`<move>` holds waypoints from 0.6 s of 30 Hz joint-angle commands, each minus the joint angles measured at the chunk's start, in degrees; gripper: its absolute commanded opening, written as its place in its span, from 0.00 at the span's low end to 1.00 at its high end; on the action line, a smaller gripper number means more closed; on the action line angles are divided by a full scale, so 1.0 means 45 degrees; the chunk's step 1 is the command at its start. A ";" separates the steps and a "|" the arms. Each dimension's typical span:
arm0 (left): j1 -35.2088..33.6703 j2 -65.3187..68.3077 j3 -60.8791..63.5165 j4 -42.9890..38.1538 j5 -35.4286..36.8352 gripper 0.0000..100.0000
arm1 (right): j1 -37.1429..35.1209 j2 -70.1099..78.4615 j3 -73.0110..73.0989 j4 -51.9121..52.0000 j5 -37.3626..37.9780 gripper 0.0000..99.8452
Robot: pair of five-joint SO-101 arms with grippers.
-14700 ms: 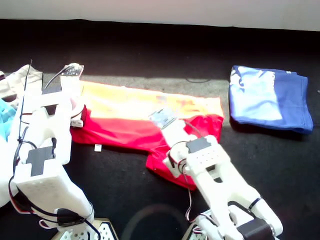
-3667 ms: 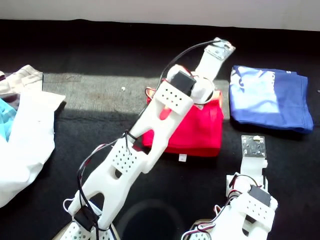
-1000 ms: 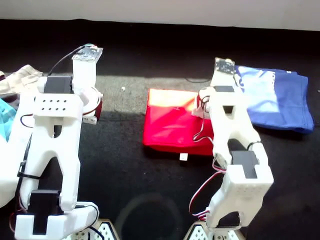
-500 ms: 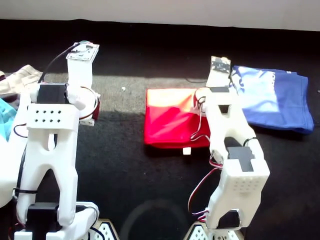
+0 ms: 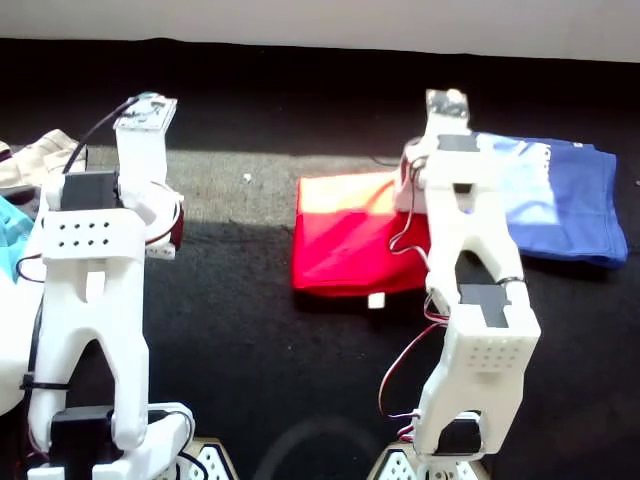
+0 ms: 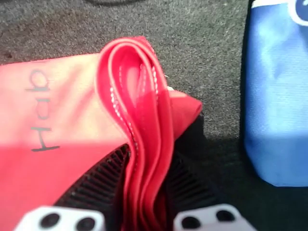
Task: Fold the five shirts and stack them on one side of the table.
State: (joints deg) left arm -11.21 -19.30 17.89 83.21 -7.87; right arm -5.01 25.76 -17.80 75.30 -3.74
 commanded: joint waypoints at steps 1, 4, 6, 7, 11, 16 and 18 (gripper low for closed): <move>-0.0205 -0.0459 0.0850 -0.0703 -0.0078 0.01 | 0.0615 -0.0088 -0.4093 0.2178 0.1035 0.01; -0.0400 -0.0459 0.1612 -0.1446 -0.0078 0.01 | 0.0947 -0.0049 -0.7375 0.3643 0.1954 0.01; -0.0440 -0.0459 0.1963 -0.1778 -0.0078 0.01 | 0.1280 -0.0029 -0.9289 0.4386 0.2579 0.01; -0.0459 -0.0459 0.2100 -0.1875 -0.0078 0.01 | 0.1495 -0.0029 -1.0090 0.4659 0.2891 0.01; -0.0459 -0.0459 0.2198 -0.1817 -0.0078 0.01 | 0.2725 -0.0029 -1.2083 0.5148 0.3770 0.01; -0.0635 -0.0459 0.2198 -0.1856 -0.0078 0.01 | 0.4151 0.0322 -1.1770 0.4952 0.5197 0.01; -0.0654 -0.0459 0.2198 -0.1856 -0.0078 0.01 | 0.4620 0.0811 -1.1419 0.4581 0.5353 0.01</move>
State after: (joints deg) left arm -13.58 -19.30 28.09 75.65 -7.87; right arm 12.40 28.48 -69.32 97.71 18.42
